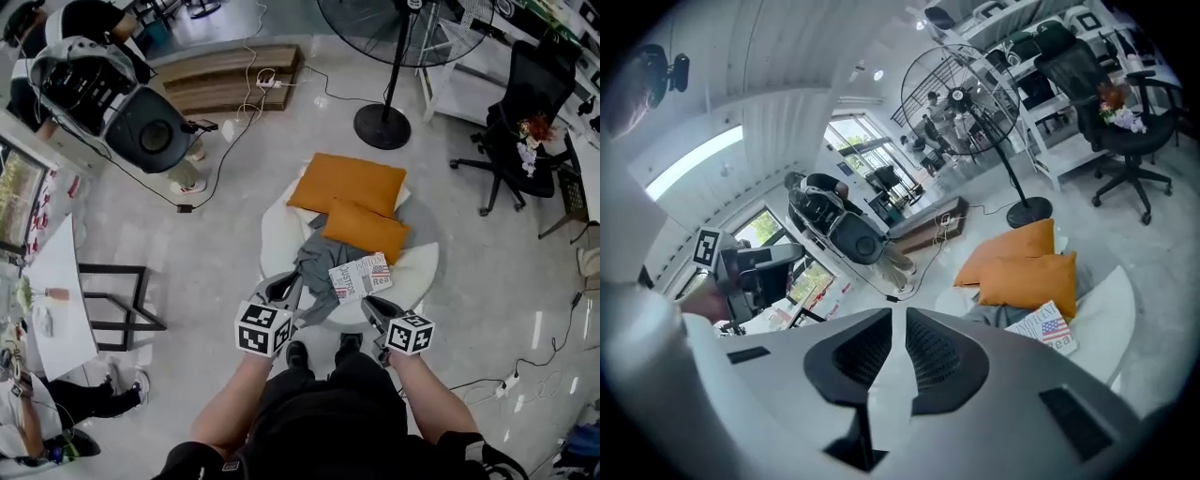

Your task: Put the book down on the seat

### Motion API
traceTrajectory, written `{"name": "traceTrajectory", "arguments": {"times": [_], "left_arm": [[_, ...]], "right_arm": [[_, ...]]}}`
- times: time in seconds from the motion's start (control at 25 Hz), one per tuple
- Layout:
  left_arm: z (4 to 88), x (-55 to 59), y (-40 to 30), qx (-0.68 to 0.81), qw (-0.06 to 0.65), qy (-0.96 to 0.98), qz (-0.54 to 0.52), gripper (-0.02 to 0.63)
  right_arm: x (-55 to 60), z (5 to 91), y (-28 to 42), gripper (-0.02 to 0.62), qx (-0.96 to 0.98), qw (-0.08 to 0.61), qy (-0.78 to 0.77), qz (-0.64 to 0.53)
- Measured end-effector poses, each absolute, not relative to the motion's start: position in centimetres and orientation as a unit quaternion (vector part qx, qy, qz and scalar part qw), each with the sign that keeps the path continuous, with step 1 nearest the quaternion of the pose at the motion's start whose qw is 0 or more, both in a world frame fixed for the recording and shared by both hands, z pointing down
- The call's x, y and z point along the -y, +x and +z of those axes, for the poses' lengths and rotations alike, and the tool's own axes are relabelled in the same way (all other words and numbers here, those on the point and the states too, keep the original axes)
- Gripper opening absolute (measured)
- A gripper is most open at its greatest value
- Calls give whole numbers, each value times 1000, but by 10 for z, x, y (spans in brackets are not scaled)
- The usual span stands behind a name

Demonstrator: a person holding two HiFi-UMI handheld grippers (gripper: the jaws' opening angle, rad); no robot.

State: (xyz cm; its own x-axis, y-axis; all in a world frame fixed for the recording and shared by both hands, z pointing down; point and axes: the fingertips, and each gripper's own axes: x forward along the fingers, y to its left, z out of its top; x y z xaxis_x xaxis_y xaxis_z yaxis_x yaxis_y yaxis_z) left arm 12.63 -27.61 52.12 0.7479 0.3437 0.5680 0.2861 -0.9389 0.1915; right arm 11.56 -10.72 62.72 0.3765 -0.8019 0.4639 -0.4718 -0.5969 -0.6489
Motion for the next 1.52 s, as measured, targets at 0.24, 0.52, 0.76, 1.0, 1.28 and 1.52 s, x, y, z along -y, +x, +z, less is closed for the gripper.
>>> {"name": "traceTrajectory", "arguments": {"times": [0.24, 0.52, 0.76, 1.0, 1.28, 1.52], "left_arm": [[488, 344, 83, -159, 31, 944, 288, 18], [453, 398, 45, -161, 32, 953, 256, 18], [430, 410, 29, -174, 22, 958, 227, 18], [389, 399, 42, -171, 22, 968, 180, 18], [331, 361, 53, -153, 19, 980, 128, 18], [308, 317, 44, -155, 9, 981, 113, 18]], "right_arm": [[157, 577, 89, 28, -394, 202, -822, -359], [192, 502, 70, 17, -391, 180, -857, -285], [179, 452, 43, 17, -365, 178, -884, -233], [143, 405, 44, 15, -358, 158, -902, -183], [106, 338, 47, 14, -402, 92, -905, -105], [59, 311, 36, 14, -399, 95, -910, -66]]}}
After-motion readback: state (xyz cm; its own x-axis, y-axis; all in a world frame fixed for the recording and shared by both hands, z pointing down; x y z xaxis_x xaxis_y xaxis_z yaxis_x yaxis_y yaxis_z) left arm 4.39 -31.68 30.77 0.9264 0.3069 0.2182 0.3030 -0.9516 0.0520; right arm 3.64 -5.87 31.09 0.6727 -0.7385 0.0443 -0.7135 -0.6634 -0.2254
